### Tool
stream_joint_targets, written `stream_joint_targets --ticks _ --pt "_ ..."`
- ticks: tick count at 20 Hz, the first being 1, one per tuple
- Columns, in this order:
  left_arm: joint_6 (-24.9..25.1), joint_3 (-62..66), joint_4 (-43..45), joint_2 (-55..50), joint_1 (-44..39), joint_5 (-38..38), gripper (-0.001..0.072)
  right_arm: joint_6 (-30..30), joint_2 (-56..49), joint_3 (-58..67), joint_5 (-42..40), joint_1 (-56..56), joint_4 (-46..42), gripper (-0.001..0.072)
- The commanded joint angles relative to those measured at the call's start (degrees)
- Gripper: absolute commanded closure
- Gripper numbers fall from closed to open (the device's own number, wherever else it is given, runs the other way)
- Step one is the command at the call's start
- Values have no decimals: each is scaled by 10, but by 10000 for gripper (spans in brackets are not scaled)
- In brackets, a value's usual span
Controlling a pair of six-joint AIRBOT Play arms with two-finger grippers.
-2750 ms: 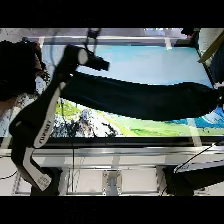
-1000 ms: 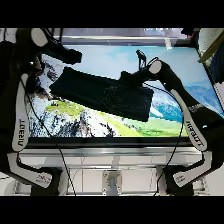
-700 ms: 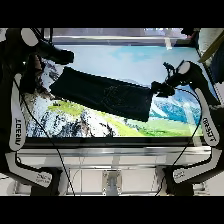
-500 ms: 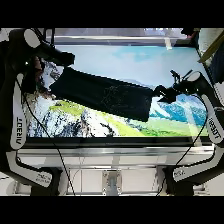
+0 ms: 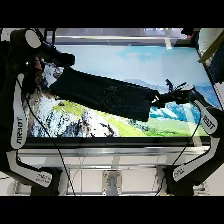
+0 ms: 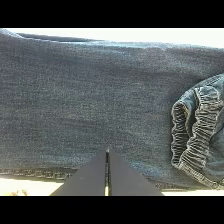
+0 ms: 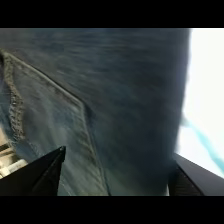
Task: Fold the clothes and pants, and hang the long-sleeved shirts on hangers.
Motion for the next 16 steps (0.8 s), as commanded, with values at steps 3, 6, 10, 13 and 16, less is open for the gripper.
stream_joint_targets --ticks 3,6,10,13,16 --pt "-2 0 0 0 0 -3 691 -27 -17 0 -3 74 84 648" --pt "-2 0 -1 -1 0 -24 691 -27 5 8 75 64 61 650" --pt "-4 -14 -2 -13 -35 -47 691 5 89 8 169 -2 -39 650" --pt "-3 -62 -2 -38 -113 -44 691 35 168 9 239 -78 -108 650" --pt "-3 -85 -16 -92 -230 -2 691 51 246 9 300 -143 -179 650"
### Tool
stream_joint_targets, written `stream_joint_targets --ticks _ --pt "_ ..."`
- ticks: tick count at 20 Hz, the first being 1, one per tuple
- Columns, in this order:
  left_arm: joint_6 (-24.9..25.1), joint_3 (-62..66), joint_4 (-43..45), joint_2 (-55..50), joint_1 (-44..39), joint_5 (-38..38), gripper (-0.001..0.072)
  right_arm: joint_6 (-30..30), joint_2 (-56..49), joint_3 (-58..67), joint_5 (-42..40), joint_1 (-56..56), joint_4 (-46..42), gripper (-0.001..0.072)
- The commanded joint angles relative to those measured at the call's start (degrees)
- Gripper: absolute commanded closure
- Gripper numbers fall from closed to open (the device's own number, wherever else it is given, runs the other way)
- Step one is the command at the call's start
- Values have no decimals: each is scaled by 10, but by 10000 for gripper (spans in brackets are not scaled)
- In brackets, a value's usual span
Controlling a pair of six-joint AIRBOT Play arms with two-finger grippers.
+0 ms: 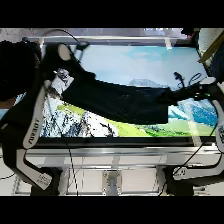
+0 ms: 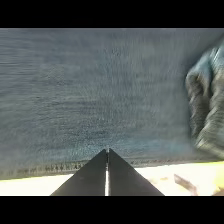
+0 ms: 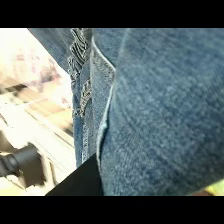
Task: Fold the clothes and pants, and hang the long-sleeved shirts on hangers.
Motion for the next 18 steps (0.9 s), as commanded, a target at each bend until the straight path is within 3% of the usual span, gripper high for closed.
stream_joint_targets --ticks 1,3,5,9,13,18 --pt "6 -22 -33 -56 -124 57 692 29 94 0 71 -71 -109 650" --pt "38 -22 -77 -90 -196 126 692 51 135 7 75 -94 -155 650" --pt "39 -22 -80 -114 -253 186 692 79 152 44 102 -106 -179 650" --pt "39 -22 -80 -142 -292 262 692 166 151 123 84 -66 -178 651" --pt "39 -20 -80 -120 -259 265 691 261 124 127 1 42 -184 651" --pt "44 -20 -80 -18 -153 189 691 395 49 136 -121 223 -170 651"
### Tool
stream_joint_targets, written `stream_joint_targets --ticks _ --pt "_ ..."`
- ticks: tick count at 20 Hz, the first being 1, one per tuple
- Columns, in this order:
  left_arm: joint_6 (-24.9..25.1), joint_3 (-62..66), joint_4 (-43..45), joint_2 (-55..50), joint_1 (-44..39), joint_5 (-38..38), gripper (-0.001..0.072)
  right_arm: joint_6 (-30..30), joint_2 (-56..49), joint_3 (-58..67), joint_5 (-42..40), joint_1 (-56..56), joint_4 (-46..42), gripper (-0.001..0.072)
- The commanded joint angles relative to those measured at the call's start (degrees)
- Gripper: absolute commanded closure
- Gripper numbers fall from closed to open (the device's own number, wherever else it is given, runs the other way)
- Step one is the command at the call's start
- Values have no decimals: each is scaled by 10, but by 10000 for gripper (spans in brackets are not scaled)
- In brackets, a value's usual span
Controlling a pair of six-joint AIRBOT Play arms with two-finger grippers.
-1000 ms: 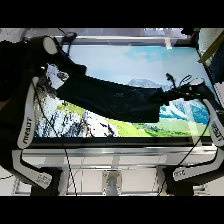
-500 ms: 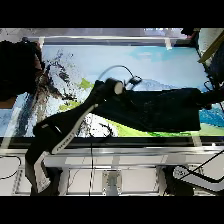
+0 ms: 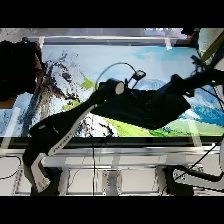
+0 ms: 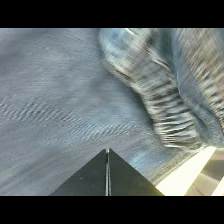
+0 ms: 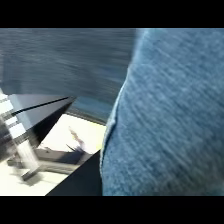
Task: Fold the clothes and pants, and hang the long-sleeved shirts on hangers.
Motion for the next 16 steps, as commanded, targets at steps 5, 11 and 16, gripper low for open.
stream_joint_targets --ticks 5,11,16 --pt "19 0 -1 177 182 -169 691 137 -126 76 -294 245 54 629" --pt "28 0 -1 252 286 -203 692 107 -173 123 -323 290 48 238" --pt "35 -2 9 255 310 -220 691 72 -142 123 -80 194 -181 237"
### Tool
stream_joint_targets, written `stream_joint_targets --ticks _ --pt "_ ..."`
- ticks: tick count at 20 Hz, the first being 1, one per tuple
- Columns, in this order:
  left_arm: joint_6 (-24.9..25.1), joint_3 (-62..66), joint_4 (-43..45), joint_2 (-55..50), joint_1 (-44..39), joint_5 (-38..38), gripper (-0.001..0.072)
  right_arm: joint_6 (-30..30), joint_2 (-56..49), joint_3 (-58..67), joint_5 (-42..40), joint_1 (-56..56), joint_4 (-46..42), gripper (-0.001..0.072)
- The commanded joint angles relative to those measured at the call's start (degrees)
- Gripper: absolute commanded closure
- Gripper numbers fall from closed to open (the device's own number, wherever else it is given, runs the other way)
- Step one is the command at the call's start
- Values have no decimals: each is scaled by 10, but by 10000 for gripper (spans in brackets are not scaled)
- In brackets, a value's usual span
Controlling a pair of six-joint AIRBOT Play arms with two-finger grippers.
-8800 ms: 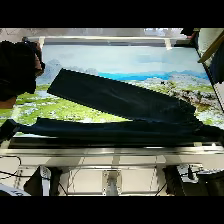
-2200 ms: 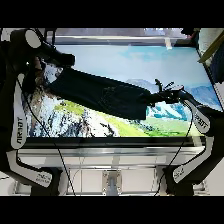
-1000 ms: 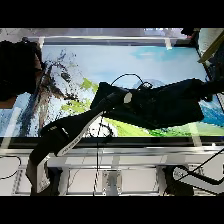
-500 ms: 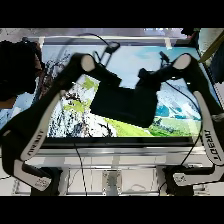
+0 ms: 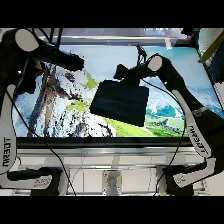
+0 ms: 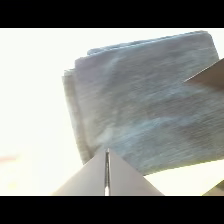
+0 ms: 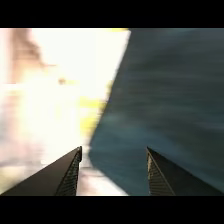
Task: Fold the clothes and pants, and hang the long-sleeved shirts on hangers.
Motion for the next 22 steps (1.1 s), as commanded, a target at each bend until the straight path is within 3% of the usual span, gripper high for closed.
stream_joint_targets --ticks 1,3,5,8,10,12,16,21,22 --pt "6 0 10 7 17 -16 692 -34 18 -1 197 -69 -209 237" --pt "6 0 10 7 17 -14 691 -86 22 -29 223 -124 -220 237" --pt "6 0 10 7 17 -9 692 -133 21 -87 185 -179 -152 237" --pt "6 0 10 7 17 -9 691 -241 12 -204 87 -271 74 237" --pt "6 0 10 7 17 -9 690 -327 -18 -252 75 -321 230 234" --pt "3 0 10 7 17 -9 691 -386 -66 -265 94 -346 333 106" --pt "-22 0 10 7 17 -9 690 -431 -138 -265 100 -310 389 89" --pt "-25 0 10 7 16 -10 691 -434 -157 -260 50 -208 426 92" --pt "-25 0 10 7 16 -10 691 -435 -157 -250 42 -188 432 119"
